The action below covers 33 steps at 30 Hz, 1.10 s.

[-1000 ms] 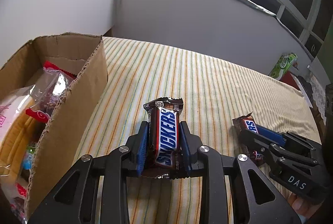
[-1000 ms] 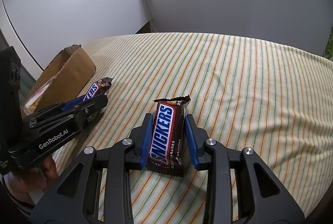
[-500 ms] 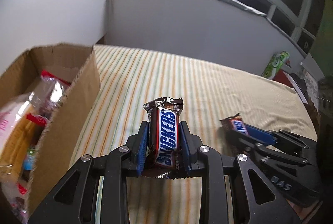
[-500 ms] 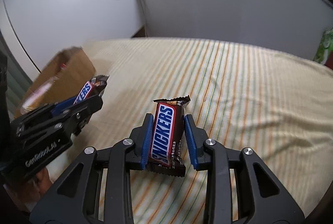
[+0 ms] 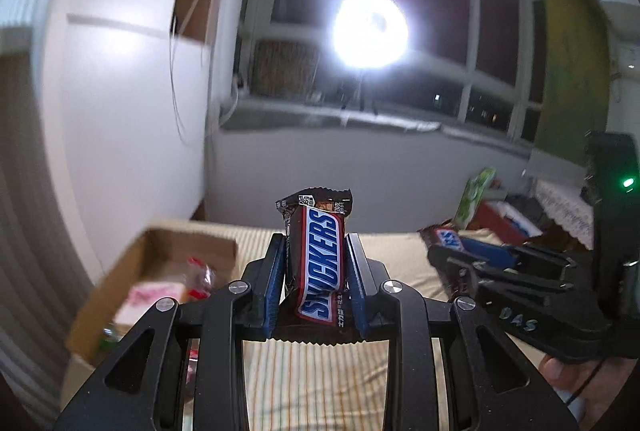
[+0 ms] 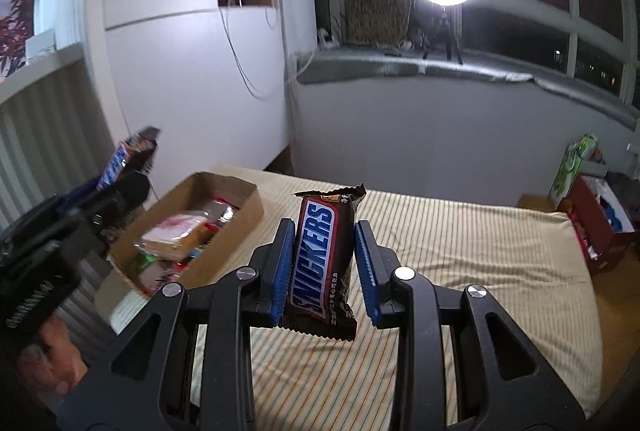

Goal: Organize snacks
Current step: 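Carry both Snickers bars over the cardboard box and open both tools to drop them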

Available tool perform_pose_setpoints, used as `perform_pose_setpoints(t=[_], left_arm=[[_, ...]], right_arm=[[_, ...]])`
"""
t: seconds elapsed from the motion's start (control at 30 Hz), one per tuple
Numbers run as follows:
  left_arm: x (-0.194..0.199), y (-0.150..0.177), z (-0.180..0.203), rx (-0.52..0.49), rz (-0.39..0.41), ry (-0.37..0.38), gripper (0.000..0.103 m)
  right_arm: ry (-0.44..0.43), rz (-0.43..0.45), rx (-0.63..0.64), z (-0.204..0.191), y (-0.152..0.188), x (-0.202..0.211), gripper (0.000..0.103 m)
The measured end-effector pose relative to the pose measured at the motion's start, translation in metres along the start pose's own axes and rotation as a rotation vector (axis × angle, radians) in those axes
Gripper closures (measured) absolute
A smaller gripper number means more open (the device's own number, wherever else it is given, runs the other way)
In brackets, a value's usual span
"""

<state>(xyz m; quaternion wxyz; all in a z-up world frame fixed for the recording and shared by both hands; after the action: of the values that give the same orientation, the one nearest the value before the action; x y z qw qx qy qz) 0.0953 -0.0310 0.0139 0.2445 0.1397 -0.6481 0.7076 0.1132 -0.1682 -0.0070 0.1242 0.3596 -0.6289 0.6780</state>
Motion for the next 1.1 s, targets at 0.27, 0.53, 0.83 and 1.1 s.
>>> perform_pose_setpoints(t=[0.27,0.53,0.83,1.1], left_arm=[[0.049,-0.011,0.007,-0.027,0.090,0.022,0.076],[0.031,-0.003,-0.012,0.009,0.053,0.019,0.076],[-0.017,0.028,-0.126,0.176,-0.062,-0.082,0.076],[-0.014,0.044,-0.216,0.280,-0.092,-0.216,0.076]], right_arm=[[-0.005,-0.003,-0.003,-0.005,0.008,0.008,0.071],[-0.040,-0.090,0.019,-0.035,0.011,-0.050,0.071],[-0.183,-0.192,0.120,-0.140,-0.001,-0.143,0.071],[-0.270,-0.186,0.177,-0.192,-0.021,-0.171,0.071]])
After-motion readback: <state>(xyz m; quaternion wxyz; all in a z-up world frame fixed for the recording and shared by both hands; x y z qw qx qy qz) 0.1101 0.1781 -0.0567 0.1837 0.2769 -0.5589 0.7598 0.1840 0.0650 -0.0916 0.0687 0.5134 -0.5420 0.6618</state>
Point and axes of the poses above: each gripper's, at about its wrist camera, not at the fingertips, and x roughly against the way its jaws point, z to its right, y to its underside, the point moved 6 cm from there along -x, roughly the way its jaws point, and after that the axes turned 10 degrees about -z, right-handed, at the moved point
